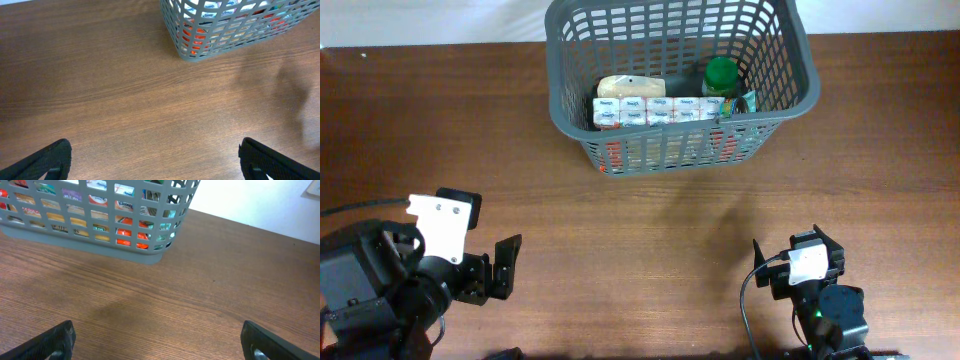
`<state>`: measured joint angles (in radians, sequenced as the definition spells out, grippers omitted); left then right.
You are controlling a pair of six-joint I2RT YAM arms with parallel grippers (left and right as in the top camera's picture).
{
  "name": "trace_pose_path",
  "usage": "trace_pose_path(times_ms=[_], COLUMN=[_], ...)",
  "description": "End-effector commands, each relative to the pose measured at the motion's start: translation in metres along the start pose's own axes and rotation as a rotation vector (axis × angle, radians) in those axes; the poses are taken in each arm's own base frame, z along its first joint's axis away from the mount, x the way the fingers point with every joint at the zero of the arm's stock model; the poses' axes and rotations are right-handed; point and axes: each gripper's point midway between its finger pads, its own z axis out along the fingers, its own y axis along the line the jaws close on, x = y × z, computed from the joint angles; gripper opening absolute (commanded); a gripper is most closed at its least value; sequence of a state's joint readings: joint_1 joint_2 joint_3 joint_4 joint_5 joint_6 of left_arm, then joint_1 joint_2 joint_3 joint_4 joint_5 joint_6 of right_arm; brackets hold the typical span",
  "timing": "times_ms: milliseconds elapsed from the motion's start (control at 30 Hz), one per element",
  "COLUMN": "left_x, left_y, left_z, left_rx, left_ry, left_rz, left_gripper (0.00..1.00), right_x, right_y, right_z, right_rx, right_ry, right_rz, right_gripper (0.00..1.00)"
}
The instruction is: Pack container
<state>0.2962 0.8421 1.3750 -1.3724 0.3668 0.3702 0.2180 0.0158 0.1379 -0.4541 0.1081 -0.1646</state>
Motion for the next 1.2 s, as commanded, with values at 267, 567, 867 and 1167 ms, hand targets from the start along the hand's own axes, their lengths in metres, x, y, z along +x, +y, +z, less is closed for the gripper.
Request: trace_pose_path(times_ms=[267, 567, 867, 1167], left_x=[0.002, 0.008, 0.044, 0.078], left_y=[-0.005, -0.012, 0.003, 0.003], left_z=[-0.013, -0.032, 0.045, 0.11], left_rx=[-0.021, -0.117, -0.151, -0.086], left_ry=[-0.044, -0.206, -0.383, -0.443], left_rz=[0.012, 0.117, 0.05, -0.016], left_gripper=[0.99, 0.99, 0.99, 0.99], right_x=[0.0, 0.0, 0.0, 0.0], right_y=[0.001, 0.001, 0.001, 0.001], right_z=[0.0, 0.0, 0.0, 0.0], right_rx=[-0.001, -0.001, -0.001, -0.001], right_ry=[-0.01, -0.01, -0.01, -0.01], right_rz=[-0.004, -0.004, -0.004, -0.004], right_gripper=[0.99, 0.99, 0.99, 0.99])
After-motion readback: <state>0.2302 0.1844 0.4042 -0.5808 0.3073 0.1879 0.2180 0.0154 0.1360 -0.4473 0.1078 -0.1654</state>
